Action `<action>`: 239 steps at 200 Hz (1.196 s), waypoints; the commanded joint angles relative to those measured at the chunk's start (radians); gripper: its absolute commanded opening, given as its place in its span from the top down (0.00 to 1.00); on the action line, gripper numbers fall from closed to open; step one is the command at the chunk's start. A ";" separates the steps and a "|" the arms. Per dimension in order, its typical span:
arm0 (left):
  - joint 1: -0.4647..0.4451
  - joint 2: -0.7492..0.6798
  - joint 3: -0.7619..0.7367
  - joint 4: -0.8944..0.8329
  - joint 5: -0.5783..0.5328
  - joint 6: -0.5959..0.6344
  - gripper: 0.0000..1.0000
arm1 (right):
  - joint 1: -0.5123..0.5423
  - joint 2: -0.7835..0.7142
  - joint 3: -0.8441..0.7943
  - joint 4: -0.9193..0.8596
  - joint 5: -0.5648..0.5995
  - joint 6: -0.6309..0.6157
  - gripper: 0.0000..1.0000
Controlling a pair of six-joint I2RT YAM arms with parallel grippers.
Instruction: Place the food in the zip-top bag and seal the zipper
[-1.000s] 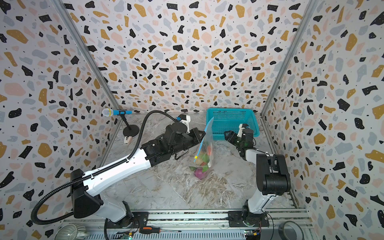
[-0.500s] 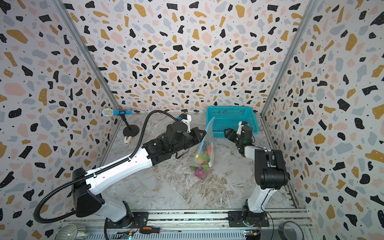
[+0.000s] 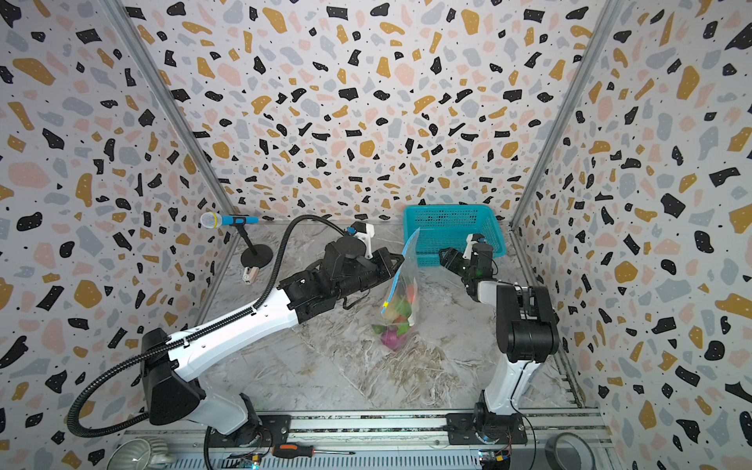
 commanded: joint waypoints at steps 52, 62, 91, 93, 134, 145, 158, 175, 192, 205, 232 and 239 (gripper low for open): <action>0.013 0.010 0.010 0.078 0.020 0.010 1.00 | 0.026 0.047 0.103 0.005 0.004 -0.009 0.19; 0.014 0.012 0.009 0.079 0.020 0.008 1.00 | 0.026 0.049 0.114 -0.003 0.002 -0.007 0.19; 0.017 0.025 0.035 0.065 0.028 0.004 1.00 | 0.030 -0.048 0.060 -0.047 0.002 -0.009 0.18; 0.018 0.027 0.038 0.063 0.029 0.004 1.00 | 0.031 -0.057 0.050 -0.049 0.002 -0.010 0.18; 0.011 0.046 0.032 0.088 0.025 -0.059 1.00 | 0.036 -0.308 -0.123 -0.147 0.021 -0.019 0.18; 0.001 0.061 0.043 0.096 0.019 -0.075 1.00 | 0.029 -0.377 -0.165 -0.175 0.025 -0.022 0.18; -0.020 0.088 0.067 0.110 0.016 -0.092 1.00 | 0.015 -0.452 -0.206 -0.210 0.028 -0.018 0.18; -0.049 0.128 0.114 0.127 0.002 -0.112 1.00 | -0.005 -0.534 -0.230 -0.262 0.054 -0.005 0.18; -0.085 0.177 0.182 0.127 -0.022 -0.123 1.00 | -0.032 -0.586 -0.212 -0.352 0.084 -0.005 0.18; -0.110 0.213 0.228 0.139 -0.032 -0.136 1.00 | -0.058 -0.623 -0.201 -0.403 0.114 -0.002 0.18; -0.152 0.264 0.280 0.193 -0.040 -0.175 1.00 | -0.103 -0.696 -0.187 -0.455 0.146 -0.001 0.17; -0.156 0.265 0.280 0.209 -0.040 -0.185 1.00 | -0.114 -0.707 -0.182 -0.461 0.144 -0.002 0.17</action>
